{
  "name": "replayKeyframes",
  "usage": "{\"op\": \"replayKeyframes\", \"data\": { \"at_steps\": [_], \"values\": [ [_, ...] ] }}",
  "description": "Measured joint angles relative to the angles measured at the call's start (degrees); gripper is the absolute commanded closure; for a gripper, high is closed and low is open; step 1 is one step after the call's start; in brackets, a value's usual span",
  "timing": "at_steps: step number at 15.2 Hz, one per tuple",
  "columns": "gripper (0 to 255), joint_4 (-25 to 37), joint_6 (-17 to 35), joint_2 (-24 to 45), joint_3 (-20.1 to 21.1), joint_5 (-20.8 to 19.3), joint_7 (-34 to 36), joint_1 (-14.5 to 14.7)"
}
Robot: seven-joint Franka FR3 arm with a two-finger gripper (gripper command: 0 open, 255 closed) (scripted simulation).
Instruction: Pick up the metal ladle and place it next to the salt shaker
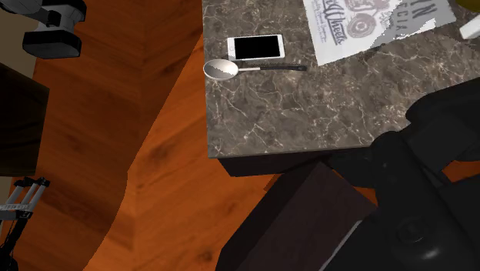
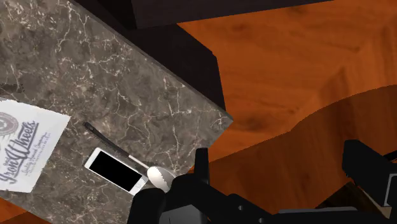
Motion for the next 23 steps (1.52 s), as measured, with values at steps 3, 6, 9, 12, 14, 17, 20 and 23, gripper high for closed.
{"op": "replayKeyframes", "data": {
  "at_steps": [3, 6, 9, 12, 14, 17, 20, 23],
  "values": [
    [0, -1.09, 1.56, 0.44, -1.42, -0.95, -2.47, 0.08],
    [0, -3.96, 5.79, 1.62, -4.56, -2.99, -7.93, 0.28],
    [0, -6.51, 11.06, 4.1, -8.12, -5.06, -13.87, 0.53],
    [0, -7.92, 16.42, 7.64, -11.68, -6.78, -19.76, 0.97],
    [0, -8.58, 19.4, 9.71, -14.07, -7.78, -23.8, 1.18],
    [0, -8.78, 24.73, 14.43, -17.6, -8.54, -29.72, 2.0],
    [0, -7.57, 30.0, 20.42, -21.63, -8.35, -36.59, 3.05],
    [0, -6.1, 34.9, 26.54, -25.04, -6.83, -43.38, 4.47]
  ]
}}
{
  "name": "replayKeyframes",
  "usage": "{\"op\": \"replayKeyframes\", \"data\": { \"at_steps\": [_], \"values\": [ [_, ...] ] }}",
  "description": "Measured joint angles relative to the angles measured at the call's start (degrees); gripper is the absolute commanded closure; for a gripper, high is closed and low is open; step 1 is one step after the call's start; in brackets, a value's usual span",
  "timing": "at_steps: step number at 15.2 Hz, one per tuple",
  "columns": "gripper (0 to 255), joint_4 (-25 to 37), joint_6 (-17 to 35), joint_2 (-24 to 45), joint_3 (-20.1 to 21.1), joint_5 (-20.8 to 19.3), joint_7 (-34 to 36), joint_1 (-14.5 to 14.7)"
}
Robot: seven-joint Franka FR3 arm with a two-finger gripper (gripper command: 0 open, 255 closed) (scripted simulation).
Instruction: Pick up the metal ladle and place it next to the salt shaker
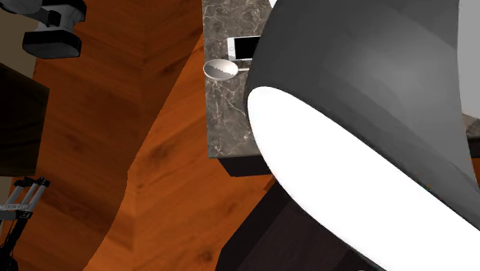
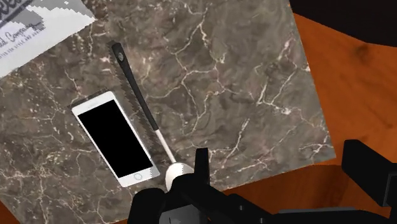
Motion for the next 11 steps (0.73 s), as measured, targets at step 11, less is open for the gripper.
{"op": "replayKeyframes", "data": {
  "at_steps": [11],
  "values": [
    [0, 13.29, 12.13, 28.48, -4.11, 19.85, -32.04, -0.21]
  ]
}}
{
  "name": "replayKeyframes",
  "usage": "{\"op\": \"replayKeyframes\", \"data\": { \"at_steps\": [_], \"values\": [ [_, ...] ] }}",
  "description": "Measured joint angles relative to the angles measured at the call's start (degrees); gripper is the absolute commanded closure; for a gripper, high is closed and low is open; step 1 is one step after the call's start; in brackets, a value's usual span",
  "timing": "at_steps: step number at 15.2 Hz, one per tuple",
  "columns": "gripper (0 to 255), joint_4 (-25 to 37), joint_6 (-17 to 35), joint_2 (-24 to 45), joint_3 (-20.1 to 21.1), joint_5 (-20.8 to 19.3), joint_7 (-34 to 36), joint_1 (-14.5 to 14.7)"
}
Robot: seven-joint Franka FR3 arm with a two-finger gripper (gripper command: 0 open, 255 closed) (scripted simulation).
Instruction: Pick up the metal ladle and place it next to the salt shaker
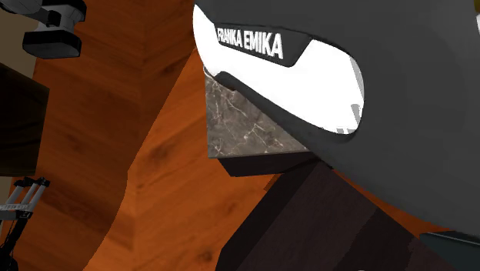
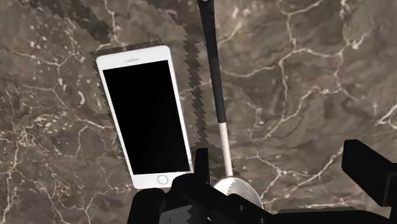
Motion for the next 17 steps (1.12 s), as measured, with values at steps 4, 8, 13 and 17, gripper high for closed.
{"op": "replayKeyframes", "data": {
  "at_steps": [4, 8, 13, 17],
  "values": [
    [0, 5.81, 0.99, 7.71, 2.88, 5.21, -7.53, -3.12],
    [0, 6.61, 3.15, 11.01, 4.42, 7.66, -9.69, -4.57],
    [0, 6.98, 4.89, 13.31, 5.58, 9.36, -10.92, -5.58],
    [0, 7.0, 4.97, 13.4, 5.63, 9.44, -10.97, -5.63]
  ]
}}
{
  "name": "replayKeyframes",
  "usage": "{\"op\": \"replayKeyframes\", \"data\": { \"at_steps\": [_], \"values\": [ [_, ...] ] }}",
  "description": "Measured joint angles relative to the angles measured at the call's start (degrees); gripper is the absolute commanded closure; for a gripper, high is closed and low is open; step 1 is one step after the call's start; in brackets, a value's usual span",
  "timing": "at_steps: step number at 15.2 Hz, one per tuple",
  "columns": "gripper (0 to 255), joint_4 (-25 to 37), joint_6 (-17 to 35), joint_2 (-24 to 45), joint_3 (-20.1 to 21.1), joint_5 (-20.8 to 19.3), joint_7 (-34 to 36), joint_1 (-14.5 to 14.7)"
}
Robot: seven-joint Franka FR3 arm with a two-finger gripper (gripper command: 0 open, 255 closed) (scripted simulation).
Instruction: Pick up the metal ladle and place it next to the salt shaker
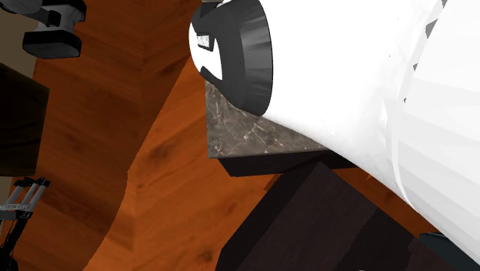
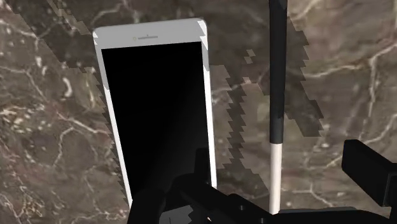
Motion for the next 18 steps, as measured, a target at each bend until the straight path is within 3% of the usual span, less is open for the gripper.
{"op": "replayKeyframes", "data": {
  "at_steps": [1, 11, 18],
  "values": [
    [255, 0.0, 0.0, 0.0, 0.0, 0.0, 0.0, 0.0],
    [255, 0.0, 0.0, 0.0, 0.0, 0.0, 0.0, 0.0],
    [255, 0.56, -3.44, -3.2, -1.76, -2.6, 1.74, 1.28]
  ]
}}
